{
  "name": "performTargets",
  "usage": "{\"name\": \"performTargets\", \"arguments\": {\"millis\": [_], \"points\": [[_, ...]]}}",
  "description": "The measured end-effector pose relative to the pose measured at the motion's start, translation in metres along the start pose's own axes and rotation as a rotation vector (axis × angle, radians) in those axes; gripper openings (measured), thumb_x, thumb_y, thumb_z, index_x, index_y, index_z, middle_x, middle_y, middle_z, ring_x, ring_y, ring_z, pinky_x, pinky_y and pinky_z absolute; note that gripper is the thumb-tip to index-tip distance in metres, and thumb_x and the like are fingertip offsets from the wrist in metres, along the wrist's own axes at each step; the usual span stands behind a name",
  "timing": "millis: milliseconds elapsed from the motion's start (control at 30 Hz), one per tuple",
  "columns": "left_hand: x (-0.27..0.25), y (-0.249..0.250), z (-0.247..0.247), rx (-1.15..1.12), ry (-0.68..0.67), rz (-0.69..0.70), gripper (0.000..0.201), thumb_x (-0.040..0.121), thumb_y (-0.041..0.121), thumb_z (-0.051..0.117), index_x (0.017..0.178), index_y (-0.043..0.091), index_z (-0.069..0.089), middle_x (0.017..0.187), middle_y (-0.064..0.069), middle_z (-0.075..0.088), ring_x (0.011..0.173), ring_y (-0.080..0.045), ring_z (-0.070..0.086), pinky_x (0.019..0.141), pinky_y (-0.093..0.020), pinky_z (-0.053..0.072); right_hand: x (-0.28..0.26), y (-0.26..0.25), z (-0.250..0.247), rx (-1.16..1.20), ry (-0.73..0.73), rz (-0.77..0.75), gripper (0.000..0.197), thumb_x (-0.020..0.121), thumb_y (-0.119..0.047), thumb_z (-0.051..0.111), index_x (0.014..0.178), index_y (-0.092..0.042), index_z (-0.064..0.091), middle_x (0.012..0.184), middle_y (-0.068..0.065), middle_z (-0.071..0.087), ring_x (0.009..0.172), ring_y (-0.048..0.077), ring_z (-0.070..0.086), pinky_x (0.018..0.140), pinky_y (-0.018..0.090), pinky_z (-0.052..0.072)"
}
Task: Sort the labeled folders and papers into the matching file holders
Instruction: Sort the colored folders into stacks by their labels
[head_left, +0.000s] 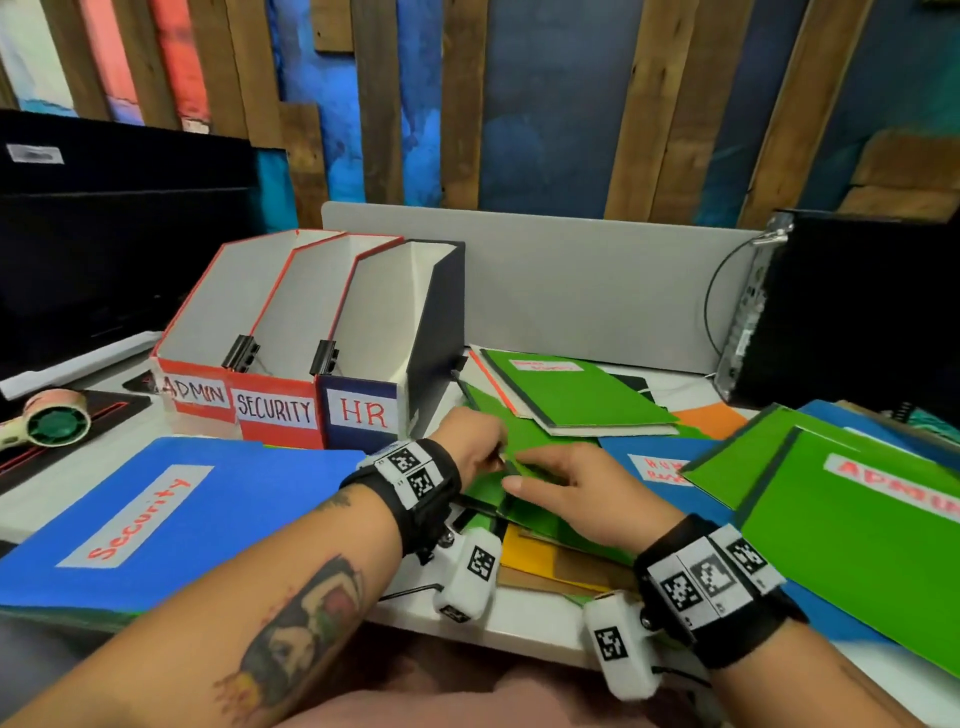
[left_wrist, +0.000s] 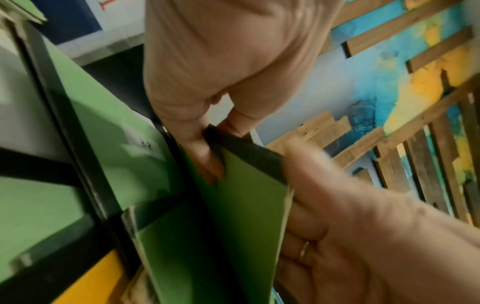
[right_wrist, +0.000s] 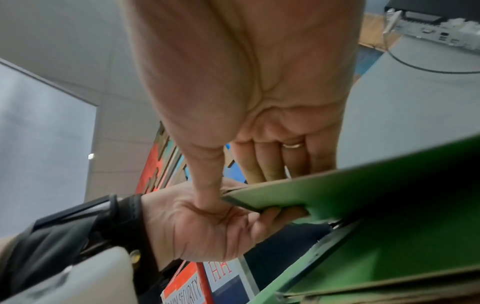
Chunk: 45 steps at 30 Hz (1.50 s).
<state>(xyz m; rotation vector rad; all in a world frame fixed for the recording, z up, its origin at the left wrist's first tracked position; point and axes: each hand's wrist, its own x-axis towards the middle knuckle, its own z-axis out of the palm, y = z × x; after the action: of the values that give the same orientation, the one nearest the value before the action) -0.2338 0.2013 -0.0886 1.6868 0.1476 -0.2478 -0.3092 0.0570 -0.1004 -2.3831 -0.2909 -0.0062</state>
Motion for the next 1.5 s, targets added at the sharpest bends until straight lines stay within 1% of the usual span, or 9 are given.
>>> {"name": "performTargets", "arguments": {"millis": [300,433,567,667,800,933,1100,1300,1500], "points": [[-0.021,0.055,-0.011,-0.164,0.183,0.402,0.013,0.079,-0.003,0.058,0.067,0.0,0.055,0.06,-0.012,0.04,0.044,-0.018,0.042,0.04,-0.018,0.036,-0.009,0.016,-0.013,0.321,0.174,0.184,0.077,0.092,-0.072,0.033,0.152,-0.024,0.044,0.155,-0.012,0.04,0.149,0.009,0.03,0.123,0.029,0.017],[-0.035,0.087,-0.024,-0.164,0.216,0.581,0.013,0.078,0.0,0.061,0.072,-0.009,0.067,0.07,-0.015,0.05,0.046,-0.011,0.042,0.042,-0.019,0.037,-0.013,0.009,-0.013,0.4,0.103,0.325,0.069,0.1,-0.065,0.029,0.144,-0.018,0.054,0.128,-0.005,0.057,0.117,0.012,0.057,0.097,0.023,0.031],[-0.038,0.102,-0.036,-0.262,0.189,0.615,0.044,0.078,-0.003,0.061,0.041,0.021,0.061,0.053,0.005,0.052,0.06,-0.015,0.045,0.058,-0.029,0.04,-0.007,0.01,-0.003,0.644,0.121,0.315,0.065,0.085,-0.068,0.053,0.133,-0.025,0.061,0.124,-0.003,0.07,0.104,0.021,0.071,0.083,0.029,0.05],[-0.037,0.101,-0.042,-0.266,0.117,0.636,0.032,0.08,-0.008,0.055,0.057,0.015,0.055,0.06,0.0,0.047,0.057,-0.011,0.041,0.052,-0.024,0.037,-0.001,0.021,-0.003,0.88,0.254,0.332,0.092,0.069,-0.048,0.08,0.146,-0.013,0.043,0.122,0.005,0.068,0.098,0.029,0.073,0.078,0.038,0.059],[-0.025,0.08,-0.044,-0.087,0.072,0.533,0.017,0.075,-0.001,0.054,0.078,0.006,0.069,0.071,-0.012,0.061,0.061,-0.02,0.054,0.055,-0.025,0.045,0.001,0.039,-0.012,0.811,0.42,0.359,0.083,0.068,-0.02,0.091,0.137,-0.006,0.047,0.104,-0.002,0.066,0.085,0.01,0.067,0.066,0.022,0.056],[-0.016,0.06,-0.043,0.052,0.051,0.394,0.032,0.087,-0.01,0.047,0.097,0.013,0.068,0.079,-0.007,0.069,0.059,-0.02,0.063,0.048,-0.021,0.051,0.012,0.065,-0.013,0.822,0.527,0.4,0.116,0.021,-0.036,0.104,0.121,0.0,0.058,0.102,0.014,0.077,0.088,0.031,0.076,0.081,0.048,0.062],[0.005,0.031,-0.032,0.234,0.023,0.252,0.028,0.092,0.007,0.054,0.118,0.012,0.063,0.114,-0.013,0.069,0.097,-0.032,0.068,0.085,-0.042,0.06,0.013,0.066,-0.025,0.773,0.66,0.405,0.06,0.064,0.005,0.09,0.11,-0.011,0.055,0.108,0.014,0.073,0.092,0.034,0.073,0.086,0.055,0.059],[0.005,0.014,-0.026,0.322,0.052,0.035,0.037,0.105,0.009,0.044,0.138,-0.006,0.054,0.142,-0.022,0.056,0.131,-0.035,0.054,0.085,-0.027,0.049,0.002,0.065,-0.049,0.564,0.92,0.337,0.044,0.086,0.004,0.074,0.117,-0.01,0.046,0.099,-0.002,0.057,0.102,0.024,0.056,0.088,0.03,0.043],[0.009,0.002,-0.029,0.611,0.101,-0.021,0.042,0.11,0.012,0.032,0.149,-0.001,0.043,0.154,-0.019,0.043,0.14,-0.033,0.045,0.111,-0.033,0.036,0.004,0.078,-0.051,0.443,0.953,0.363,0.065,0.093,0.0,0.066,0.15,-0.007,0.036,0.15,0.014,0.046,0.139,0.038,0.043,0.112,0.043,0.038]]}}
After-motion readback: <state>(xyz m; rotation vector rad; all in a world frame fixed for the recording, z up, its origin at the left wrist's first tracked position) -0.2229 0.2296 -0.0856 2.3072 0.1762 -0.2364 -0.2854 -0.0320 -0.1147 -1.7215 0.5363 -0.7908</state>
